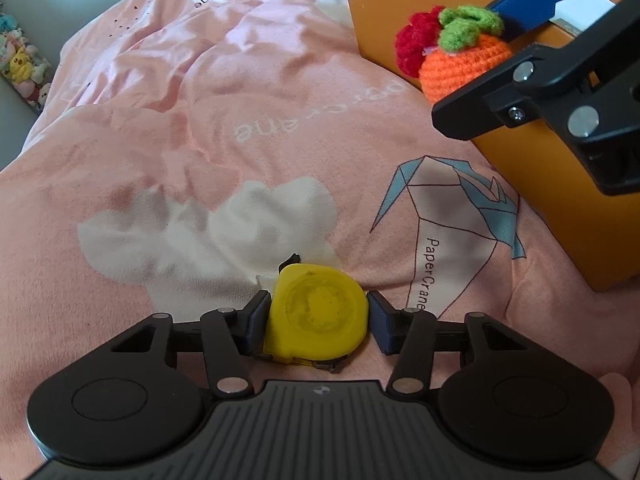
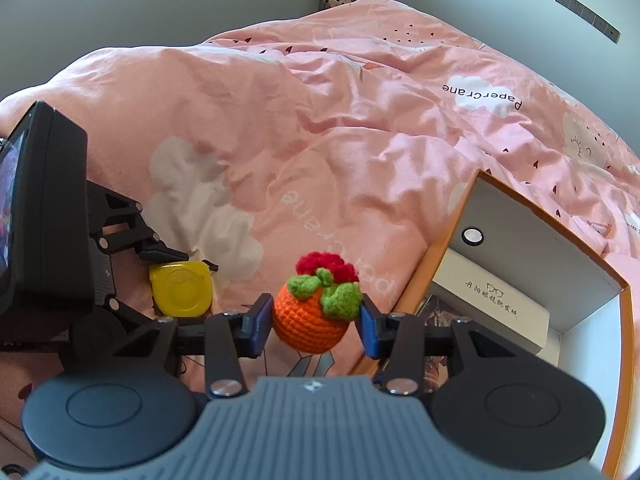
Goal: Organize objects
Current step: 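Grasp the yellow tape measure with the left tool while the right tool lifts the fruit, then carry the tape measure and crocheted fruit over the shoebox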
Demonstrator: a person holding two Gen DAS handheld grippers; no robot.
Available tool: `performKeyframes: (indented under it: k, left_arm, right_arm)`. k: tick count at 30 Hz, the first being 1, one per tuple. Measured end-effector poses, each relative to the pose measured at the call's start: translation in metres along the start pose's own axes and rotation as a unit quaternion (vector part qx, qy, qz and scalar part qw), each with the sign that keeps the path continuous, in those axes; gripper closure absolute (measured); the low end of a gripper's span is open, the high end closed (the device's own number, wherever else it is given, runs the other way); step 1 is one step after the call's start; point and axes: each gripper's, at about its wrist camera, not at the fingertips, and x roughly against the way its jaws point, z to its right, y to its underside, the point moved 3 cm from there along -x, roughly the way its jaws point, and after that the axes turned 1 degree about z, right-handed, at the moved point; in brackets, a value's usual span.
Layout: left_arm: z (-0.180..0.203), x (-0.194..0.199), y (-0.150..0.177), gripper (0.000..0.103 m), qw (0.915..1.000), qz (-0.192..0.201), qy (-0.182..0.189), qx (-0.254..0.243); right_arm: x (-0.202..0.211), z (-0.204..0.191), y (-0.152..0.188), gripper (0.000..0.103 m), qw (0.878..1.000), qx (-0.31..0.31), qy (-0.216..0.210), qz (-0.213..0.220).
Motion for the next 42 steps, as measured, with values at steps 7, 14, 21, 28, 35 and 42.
performKeyframes:
  k: [7,14,21,28,35,42]
  left_arm:
    - [-0.011,0.022,0.000,0.044,0.9972,0.040,0.000,0.063]
    - [-0.019,0.066,-0.016,0.044,0.9869,0.109,0.014,0.119]
    - [-0.005,0.112,-0.043,0.044,0.9791,0.169,0.032,0.108]
    - [0.013,0.134,-0.080,0.044,0.9731,0.210,0.067,0.068]
    - [0.040,0.126,-0.117,0.044,0.9697,0.218,0.110,-0.011]
    - [0.060,0.096,-0.148,0.044,0.9686,0.198,0.137,-0.061]
  right_arm:
    - [0.014,0.001,-0.001,0.057,1.000,-0.006,0.005,0.020]
    - [0.038,0.000,-0.001,0.057,0.999,-0.011,0.011,0.047]
    - [0.070,0.019,0.001,0.057,0.996,-0.031,0.046,0.076]
    - [0.094,0.058,0.010,0.057,0.993,-0.049,0.075,0.081]
    - [0.089,0.111,0.037,0.057,0.991,-0.042,0.124,0.030]
    - [0.070,0.154,0.052,0.057,0.992,-0.040,0.123,0.004]
